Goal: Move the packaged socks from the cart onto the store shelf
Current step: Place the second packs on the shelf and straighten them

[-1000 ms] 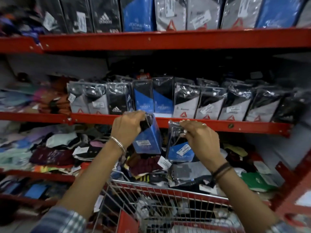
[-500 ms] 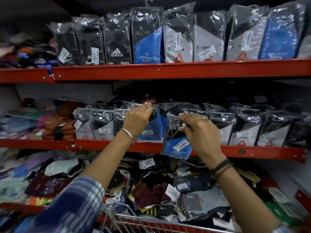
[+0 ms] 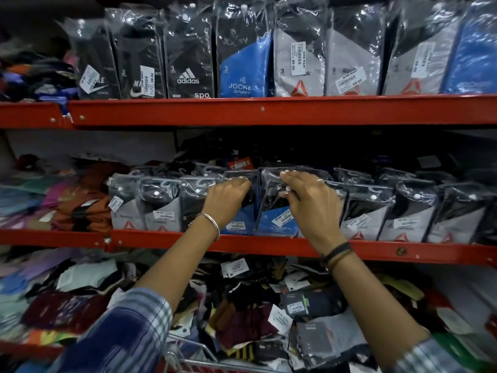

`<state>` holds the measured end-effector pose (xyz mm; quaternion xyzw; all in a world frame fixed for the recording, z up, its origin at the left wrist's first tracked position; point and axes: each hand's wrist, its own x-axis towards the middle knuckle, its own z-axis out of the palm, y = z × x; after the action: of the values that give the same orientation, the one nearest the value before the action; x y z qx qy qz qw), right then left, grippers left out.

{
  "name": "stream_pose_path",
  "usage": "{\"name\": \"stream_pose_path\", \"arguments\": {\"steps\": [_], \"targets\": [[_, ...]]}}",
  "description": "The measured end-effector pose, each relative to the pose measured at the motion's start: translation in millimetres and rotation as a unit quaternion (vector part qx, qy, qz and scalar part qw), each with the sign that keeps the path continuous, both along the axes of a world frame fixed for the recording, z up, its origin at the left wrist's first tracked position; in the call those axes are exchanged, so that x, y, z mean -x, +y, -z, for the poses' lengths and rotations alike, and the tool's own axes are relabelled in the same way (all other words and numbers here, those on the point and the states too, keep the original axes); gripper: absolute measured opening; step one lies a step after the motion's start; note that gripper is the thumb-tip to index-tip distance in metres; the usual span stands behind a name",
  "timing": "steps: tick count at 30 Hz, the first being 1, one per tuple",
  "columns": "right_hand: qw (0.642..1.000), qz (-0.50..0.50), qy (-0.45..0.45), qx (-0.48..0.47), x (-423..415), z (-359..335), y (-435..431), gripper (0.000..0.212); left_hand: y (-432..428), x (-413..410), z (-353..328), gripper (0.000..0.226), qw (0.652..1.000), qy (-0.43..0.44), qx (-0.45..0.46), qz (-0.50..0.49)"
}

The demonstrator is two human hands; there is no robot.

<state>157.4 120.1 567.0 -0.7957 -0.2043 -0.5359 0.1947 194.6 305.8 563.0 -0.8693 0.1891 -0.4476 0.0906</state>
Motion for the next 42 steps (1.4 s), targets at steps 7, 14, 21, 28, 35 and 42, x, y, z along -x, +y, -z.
{"name": "stream_pose_path", "arguments": {"steps": [7,14,21,28,35,42], "targets": [[1.0,-0.005,0.003,0.024,-35.5,19.5,8.4,0.039,0.3,-29.4,27.9,0.049,0.993,0.081,0.087,0.025],[0.994,0.03,0.077,0.071,-79.2,44.2,15.2,0.054,5.6,-38.9,58.2,0.065,0.994,0.069,0.078,-0.014],[0.97,0.097,0.104,0.197,-88.6,101.0,13.7,0.066,4.4,-40.5,111.6,0.072,0.992,0.063,0.107,-0.01],[0.965,0.109,0.112,0.212,-98.6,129.8,9.6,0.064,-4.1,-47.0,125.5,0.07,0.988,0.056,0.14,-0.022],[0.95,0.142,0.127,0.248,-95.9,122.2,12.0,0.074,-10.9,-42.3,120.8,0.07,0.984,0.076,0.151,-0.05],[0.967,0.02,0.118,0.225,-55.9,113.8,-20.5,0.078,-27.9,-13.0,118.5,0.075,0.978,0.082,0.175,-0.074]]}}
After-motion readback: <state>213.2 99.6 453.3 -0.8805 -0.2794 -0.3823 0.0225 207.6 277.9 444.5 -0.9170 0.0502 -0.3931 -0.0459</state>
